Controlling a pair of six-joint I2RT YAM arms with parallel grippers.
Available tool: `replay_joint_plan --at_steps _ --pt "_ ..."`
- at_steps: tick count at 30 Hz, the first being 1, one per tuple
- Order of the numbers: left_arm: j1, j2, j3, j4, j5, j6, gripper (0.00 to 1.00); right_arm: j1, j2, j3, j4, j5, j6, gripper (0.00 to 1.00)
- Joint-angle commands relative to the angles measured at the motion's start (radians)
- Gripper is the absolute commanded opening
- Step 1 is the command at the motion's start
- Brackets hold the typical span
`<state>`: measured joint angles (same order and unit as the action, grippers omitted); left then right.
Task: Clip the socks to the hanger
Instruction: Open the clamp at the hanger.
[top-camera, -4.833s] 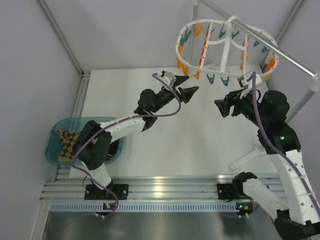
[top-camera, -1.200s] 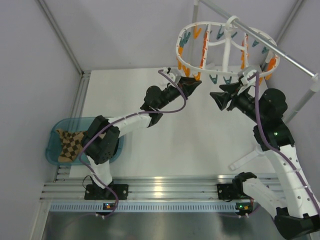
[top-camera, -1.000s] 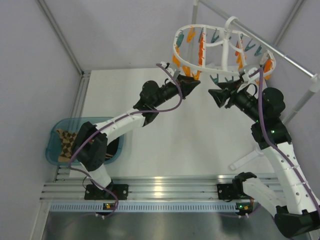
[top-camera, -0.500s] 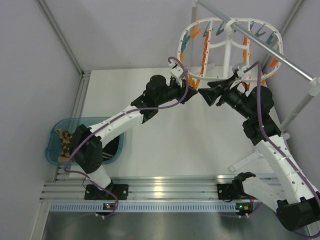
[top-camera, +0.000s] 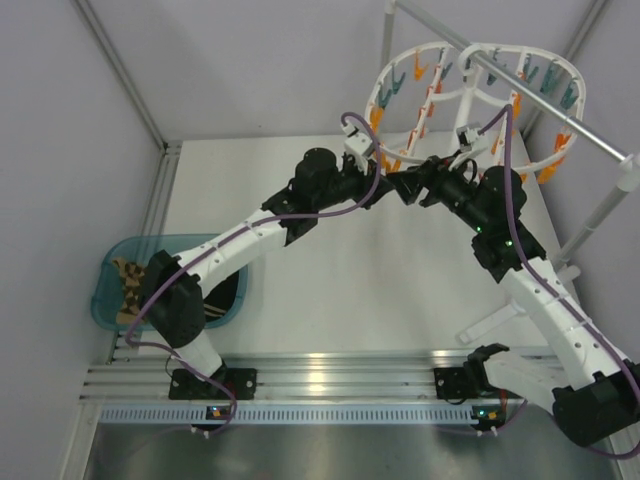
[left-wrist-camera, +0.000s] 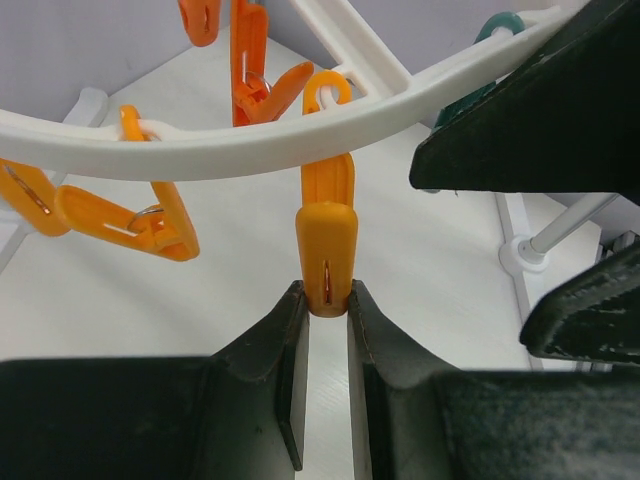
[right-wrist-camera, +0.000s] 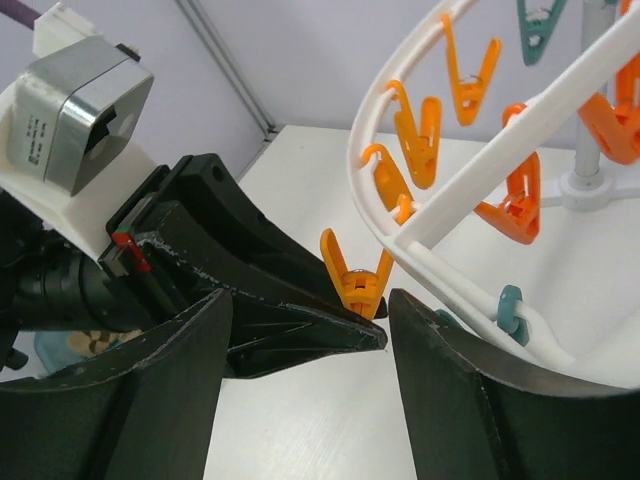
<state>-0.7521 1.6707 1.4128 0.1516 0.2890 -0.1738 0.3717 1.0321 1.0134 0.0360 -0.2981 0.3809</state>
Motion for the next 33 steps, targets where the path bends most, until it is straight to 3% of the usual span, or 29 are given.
replay_joint_plan --at_steps 1,13,24,27,33 --pt "-0.012 -0.040 0.035 -0.060 -0.002 0.016 0.00 0.018 0.020 0.031 0.041 0.066 0.101 0.64" --pt "-0.029 -0.051 0.041 -0.076 -0.014 0.013 0.00 0.039 0.080 0.060 0.021 0.168 0.288 0.63" --pt "-0.039 -0.046 0.044 -0.099 -0.010 0.017 0.00 0.042 0.109 0.091 0.059 0.174 0.294 0.58" --pt "-0.044 -0.045 0.046 -0.106 -0.019 0.022 0.00 0.045 0.111 0.105 0.050 0.195 0.282 0.54" --pt "-0.046 -0.040 0.060 -0.127 -0.037 0.036 0.00 0.046 0.118 0.106 0.053 0.180 0.259 0.28"
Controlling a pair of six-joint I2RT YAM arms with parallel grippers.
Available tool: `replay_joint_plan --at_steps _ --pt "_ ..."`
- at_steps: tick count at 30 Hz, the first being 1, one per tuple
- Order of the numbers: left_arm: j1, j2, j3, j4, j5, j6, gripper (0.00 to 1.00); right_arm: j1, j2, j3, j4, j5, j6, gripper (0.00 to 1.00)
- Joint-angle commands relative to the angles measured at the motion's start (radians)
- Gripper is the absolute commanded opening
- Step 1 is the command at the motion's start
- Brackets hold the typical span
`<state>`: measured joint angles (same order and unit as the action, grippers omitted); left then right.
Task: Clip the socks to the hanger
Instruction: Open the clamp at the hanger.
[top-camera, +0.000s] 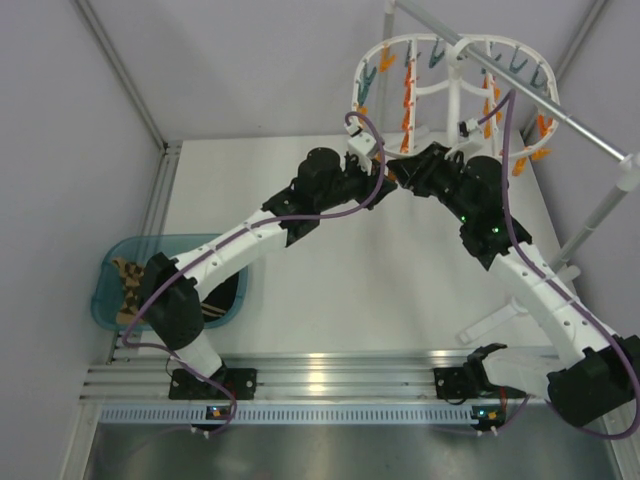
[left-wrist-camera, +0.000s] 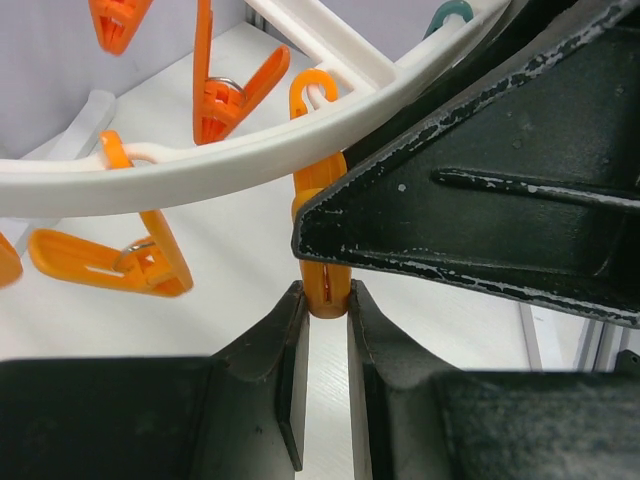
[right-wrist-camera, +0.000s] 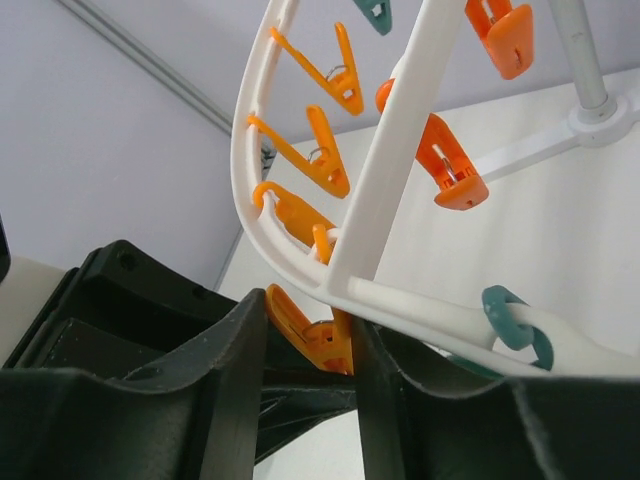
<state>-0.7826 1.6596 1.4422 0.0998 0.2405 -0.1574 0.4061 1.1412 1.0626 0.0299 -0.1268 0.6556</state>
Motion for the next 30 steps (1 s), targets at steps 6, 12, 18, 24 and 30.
replay_joint_plan --at_steps 6,12,18,24,30 --pt "-0.015 -0.041 0.020 -0.078 0.010 0.024 0.22 0.011 0.011 0.053 0.045 0.009 -0.025 0.00" --pt "-0.009 -0.084 -0.020 -0.034 -0.036 -0.002 0.42 0.004 0.008 0.036 0.065 -0.022 0.007 0.00" --pt "0.016 -0.112 -0.060 0.101 -0.063 -0.067 0.48 -0.009 0.009 0.026 0.116 -0.088 0.053 0.00" --pt "0.019 -0.138 -0.149 0.281 -0.033 -0.057 0.50 -0.015 0.017 0.031 0.149 -0.132 0.090 0.00" --pt "0.019 -0.124 -0.149 0.347 -0.015 -0.059 0.50 -0.015 0.012 0.025 0.156 -0.140 0.085 0.00"
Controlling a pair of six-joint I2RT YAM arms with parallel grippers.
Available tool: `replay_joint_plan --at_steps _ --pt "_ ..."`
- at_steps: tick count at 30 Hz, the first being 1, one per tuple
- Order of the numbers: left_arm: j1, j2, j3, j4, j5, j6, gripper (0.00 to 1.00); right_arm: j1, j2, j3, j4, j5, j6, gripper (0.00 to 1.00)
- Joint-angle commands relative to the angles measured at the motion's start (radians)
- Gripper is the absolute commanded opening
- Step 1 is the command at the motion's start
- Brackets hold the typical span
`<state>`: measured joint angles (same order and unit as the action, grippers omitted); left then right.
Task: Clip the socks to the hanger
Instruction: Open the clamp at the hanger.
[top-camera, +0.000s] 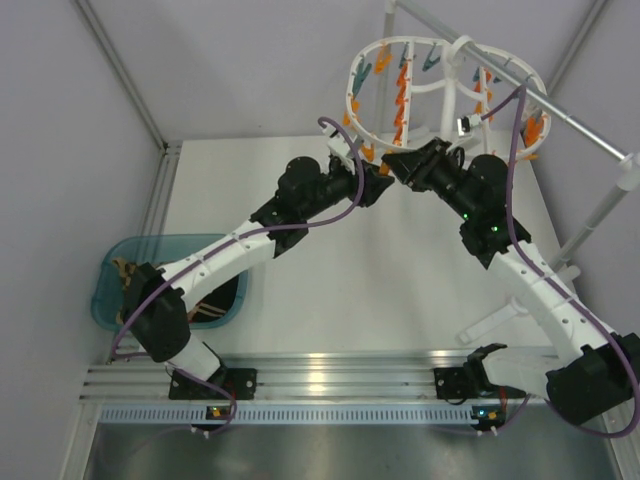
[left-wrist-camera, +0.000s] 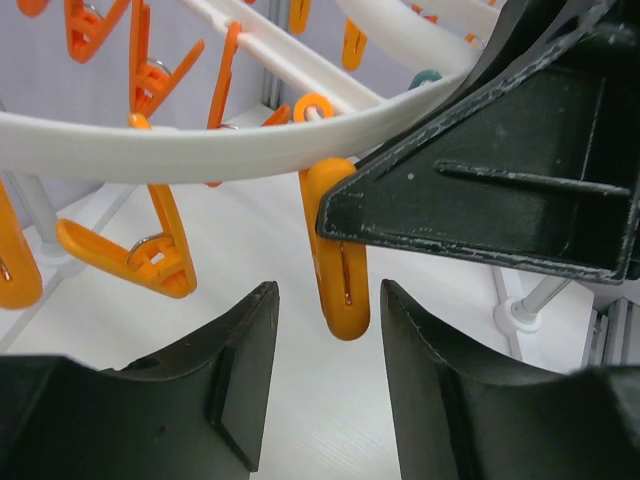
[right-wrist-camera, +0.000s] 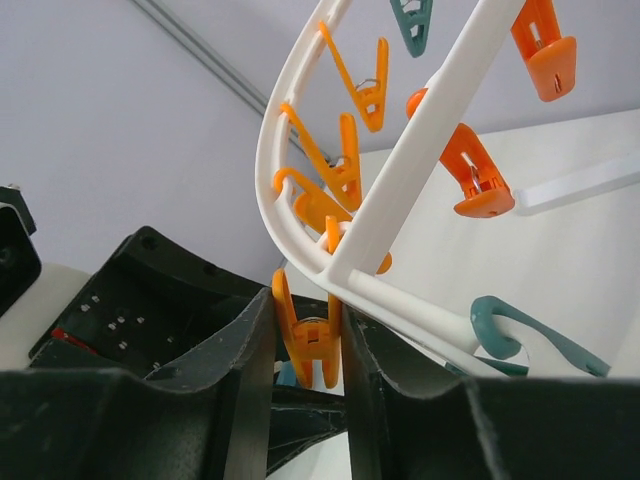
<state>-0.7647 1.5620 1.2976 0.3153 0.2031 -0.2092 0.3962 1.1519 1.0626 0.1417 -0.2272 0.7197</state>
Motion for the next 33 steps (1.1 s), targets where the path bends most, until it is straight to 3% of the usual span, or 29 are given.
replay_joint_plan --at_steps 1,4,7,8,11,12,14,15,24,29,33 --pt "0.001 -0.026 -0.004 0.134 0.025 -0.009 0.50 -0.007 0.003 0.025 0.044 -0.040 0.021 0.00" --pt "0.001 -0.022 -0.003 0.153 0.018 -0.010 0.50 -0.005 0.005 0.025 0.048 -0.040 0.015 0.00" --pt "0.001 -0.007 0.012 0.157 0.018 -0.006 0.41 -0.007 0.005 0.023 0.056 -0.047 0.017 0.00" --pt "0.001 -0.002 0.026 0.154 0.015 -0.006 0.30 -0.005 0.003 0.025 0.058 -0.050 0.014 0.00" --pt "0.001 0.015 0.037 0.151 0.027 0.001 0.10 -0.005 0.005 0.027 0.055 -0.026 0.014 0.00" --pt "0.001 0.013 0.035 0.156 0.033 0.002 0.07 -0.005 0.005 0.030 0.053 -0.018 0.014 0.09" --pt "0.001 0.013 0.031 0.157 0.048 0.007 0.01 -0.007 0.009 0.031 0.055 0.005 0.014 0.15" --pt "0.001 0.013 0.029 0.156 0.061 0.008 0.00 -0.007 0.012 0.039 0.050 0.012 0.012 0.25" --pt "-0.002 0.021 0.043 0.116 0.055 0.024 0.00 0.010 0.040 0.036 0.096 0.100 0.040 0.42" --pt "-0.005 0.033 0.061 0.091 0.042 0.040 0.00 0.024 0.049 0.034 0.098 0.135 0.001 0.42" --pt "-0.007 0.036 0.066 0.082 0.041 0.051 0.00 0.024 0.051 0.036 0.082 0.146 -0.022 0.27"
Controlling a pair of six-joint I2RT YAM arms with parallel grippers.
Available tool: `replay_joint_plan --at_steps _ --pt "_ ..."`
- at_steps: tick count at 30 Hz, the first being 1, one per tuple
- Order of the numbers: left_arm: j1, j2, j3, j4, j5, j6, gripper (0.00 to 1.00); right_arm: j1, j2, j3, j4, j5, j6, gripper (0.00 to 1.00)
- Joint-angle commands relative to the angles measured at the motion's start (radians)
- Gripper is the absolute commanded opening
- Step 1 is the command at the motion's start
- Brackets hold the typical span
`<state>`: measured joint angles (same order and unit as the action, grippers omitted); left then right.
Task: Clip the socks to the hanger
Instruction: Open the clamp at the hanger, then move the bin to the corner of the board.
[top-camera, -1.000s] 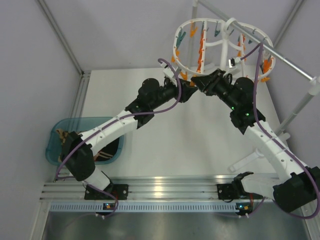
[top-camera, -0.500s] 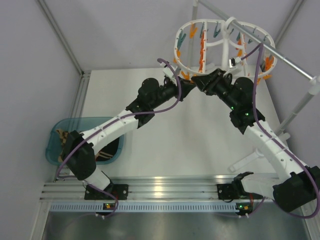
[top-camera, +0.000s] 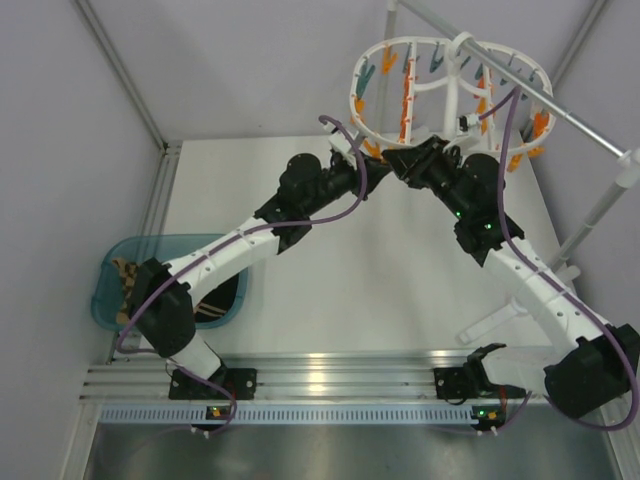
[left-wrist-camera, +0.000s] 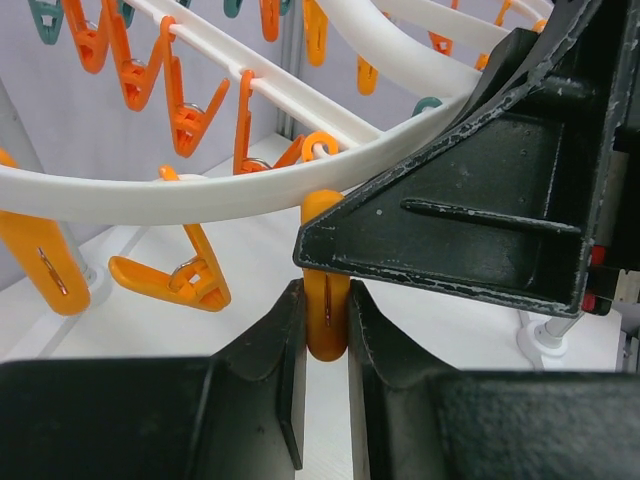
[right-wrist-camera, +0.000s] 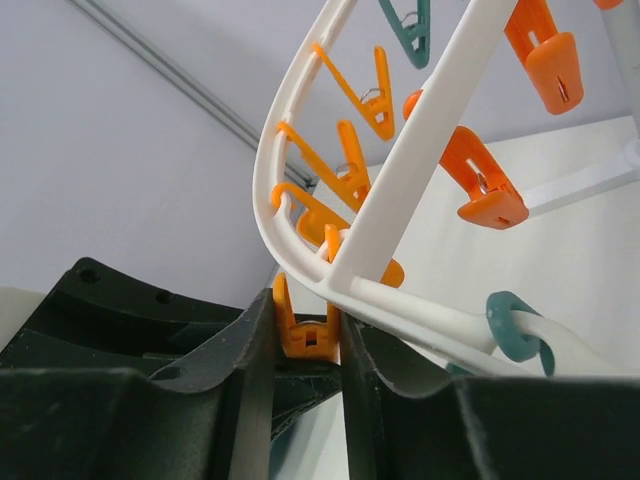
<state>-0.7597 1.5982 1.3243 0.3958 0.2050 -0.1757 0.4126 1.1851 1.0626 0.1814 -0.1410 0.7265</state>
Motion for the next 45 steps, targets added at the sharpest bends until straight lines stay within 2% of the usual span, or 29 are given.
replay_joint_plan --at_steps 1,2,4,5,9,10,16,19,20,23,24,26,27,29,34,35,37,39,45 --pt "-0.013 0.003 0.039 0.002 0.040 0.022 0.00 0.008 0.018 0.039 0.026 0.069 -0.035 0.24" --pt "-0.012 0.003 0.038 -0.002 0.039 0.024 0.07 0.008 0.018 0.042 0.021 0.070 -0.044 0.14" --pt "-0.013 -0.001 0.035 -0.009 0.033 0.025 0.25 0.008 0.019 0.043 0.004 0.073 -0.056 0.06" --pt "-0.013 -0.007 0.033 -0.015 0.021 0.027 0.41 0.006 0.019 0.045 0.001 0.073 -0.058 0.00" --pt "0.011 -0.050 0.000 -0.058 -0.002 -0.022 0.62 -0.012 0.022 0.046 0.001 0.046 -0.049 0.00" --pt "0.025 -0.063 -0.008 -0.081 0.000 -0.043 0.63 -0.015 0.027 0.046 0.001 0.034 -0.036 0.00" --pt "0.161 -0.191 -0.069 -0.213 0.026 -0.145 0.66 -0.037 0.031 0.043 0.041 -0.032 0.011 0.00" --pt "0.267 -0.262 -0.103 -0.331 0.092 -0.186 0.67 -0.041 0.028 0.043 0.064 -0.061 0.017 0.00" --pt "0.292 -0.283 -0.108 -0.435 0.099 -0.183 0.66 -0.041 0.030 0.043 0.069 -0.066 0.016 0.00" --pt "0.403 -0.329 -0.129 -0.563 0.147 -0.144 0.63 -0.043 0.027 0.045 0.076 -0.084 0.002 0.00" --pt "0.475 -0.346 -0.151 -0.625 0.171 -0.105 0.63 -0.041 0.024 0.045 0.076 -0.089 -0.005 0.00" --pt "0.549 -0.397 -0.168 -0.710 0.185 -0.062 0.63 -0.043 0.018 0.042 0.075 -0.101 -0.024 0.00" --pt "0.627 -0.409 -0.175 -0.814 0.200 0.000 0.64 -0.044 0.013 0.039 0.073 -0.111 -0.030 0.00" --pt "0.703 -0.441 -0.171 -0.917 0.237 0.089 0.63 -0.044 0.004 0.028 0.073 -0.121 -0.056 0.00" --pt "0.956 -0.483 -0.175 -1.252 0.319 0.419 0.65 -0.044 -0.019 0.005 0.063 -0.141 -0.102 0.00" --pt "1.034 -0.478 -0.178 -1.285 0.329 0.459 0.65 -0.046 -0.022 0.002 0.061 -0.146 -0.107 0.00" --pt "1.109 -0.456 -0.181 -1.339 0.346 0.528 0.64 -0.047 -0.025 -0.007 0.053 -0.147 -0.114 0.00" --pt "1.178 -0.429 -0.186 -1.377 0.338 0.536 0.64 -0.047 -0.033 -0.013 0.049 -0.147 -0.121 0.00" --pt "1.185 -0.305 -0.230 -1.324 0.044 0.391 0.59 -0.047 -0.045 -0.021 0.033 -0.147 -0.136 0.00"
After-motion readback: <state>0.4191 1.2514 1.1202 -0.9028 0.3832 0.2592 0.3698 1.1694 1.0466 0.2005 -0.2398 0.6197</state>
